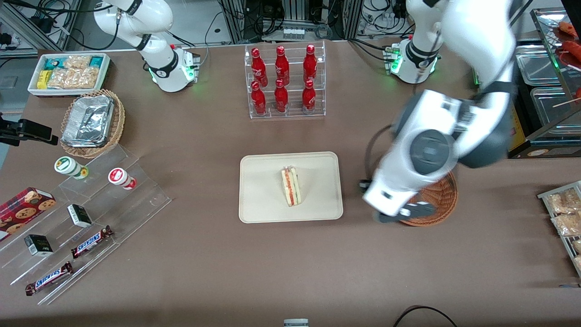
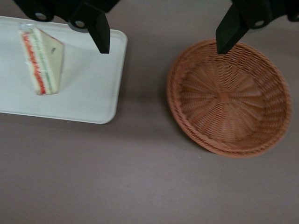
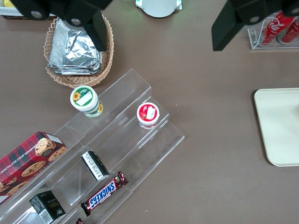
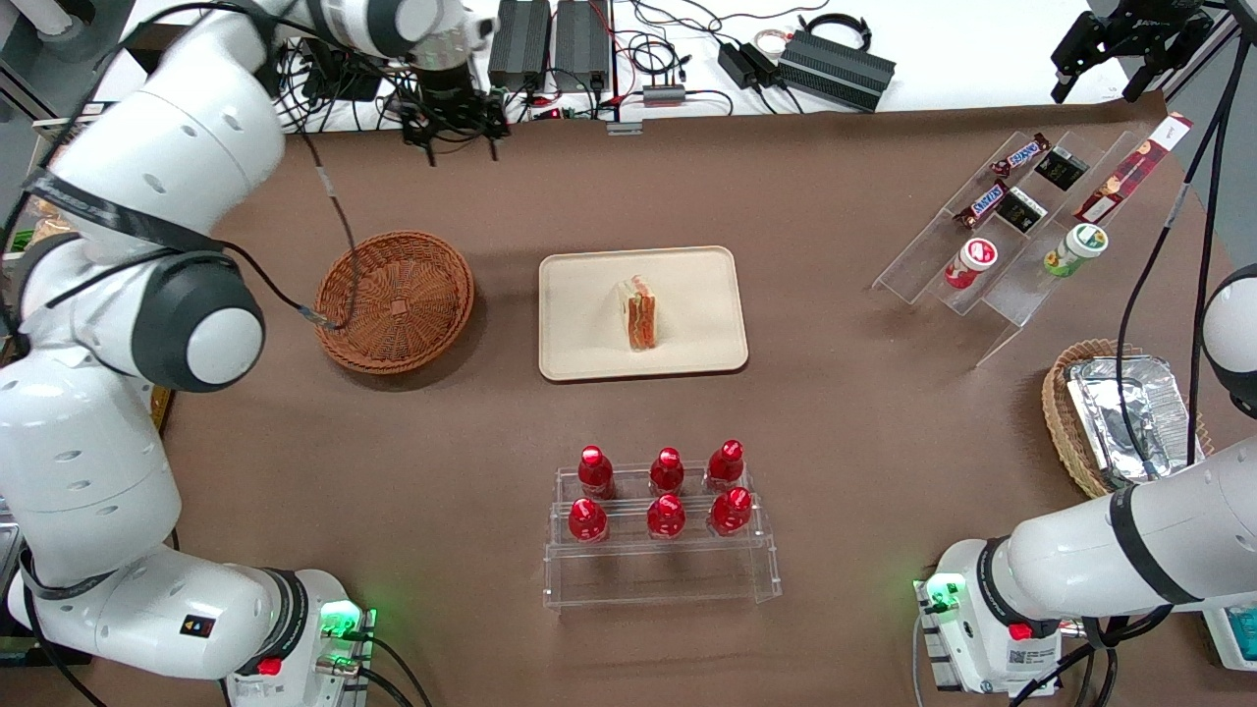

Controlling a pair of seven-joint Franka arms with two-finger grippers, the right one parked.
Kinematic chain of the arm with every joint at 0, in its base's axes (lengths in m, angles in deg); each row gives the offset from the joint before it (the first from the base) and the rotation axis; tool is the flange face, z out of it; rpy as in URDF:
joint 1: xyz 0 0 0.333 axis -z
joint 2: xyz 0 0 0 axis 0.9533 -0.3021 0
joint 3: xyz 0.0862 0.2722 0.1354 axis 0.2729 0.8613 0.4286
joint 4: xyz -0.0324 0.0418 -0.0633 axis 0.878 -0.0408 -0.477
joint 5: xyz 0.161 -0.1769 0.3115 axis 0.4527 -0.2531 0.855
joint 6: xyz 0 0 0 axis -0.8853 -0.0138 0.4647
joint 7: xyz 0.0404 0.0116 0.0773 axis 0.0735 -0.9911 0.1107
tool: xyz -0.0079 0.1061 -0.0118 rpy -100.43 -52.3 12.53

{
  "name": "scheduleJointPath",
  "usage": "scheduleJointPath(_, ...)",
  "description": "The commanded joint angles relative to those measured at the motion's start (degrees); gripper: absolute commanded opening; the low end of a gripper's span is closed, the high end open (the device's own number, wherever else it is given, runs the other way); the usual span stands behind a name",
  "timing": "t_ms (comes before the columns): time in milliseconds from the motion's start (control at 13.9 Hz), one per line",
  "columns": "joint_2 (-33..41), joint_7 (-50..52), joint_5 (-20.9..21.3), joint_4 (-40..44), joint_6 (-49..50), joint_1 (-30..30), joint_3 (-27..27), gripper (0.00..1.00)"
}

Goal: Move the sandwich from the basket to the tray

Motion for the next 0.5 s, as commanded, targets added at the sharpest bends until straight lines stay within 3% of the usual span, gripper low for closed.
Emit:
scheduleJointPath(0, 8.09, -7.24, -0.78, -10.32, -0.85, -4.68, -0.57, 1.00)
scheduleJointPath(432, 15.83, -19.38, -0.87, -18.25, -1.65, -11.02, -0.57, 1.00)
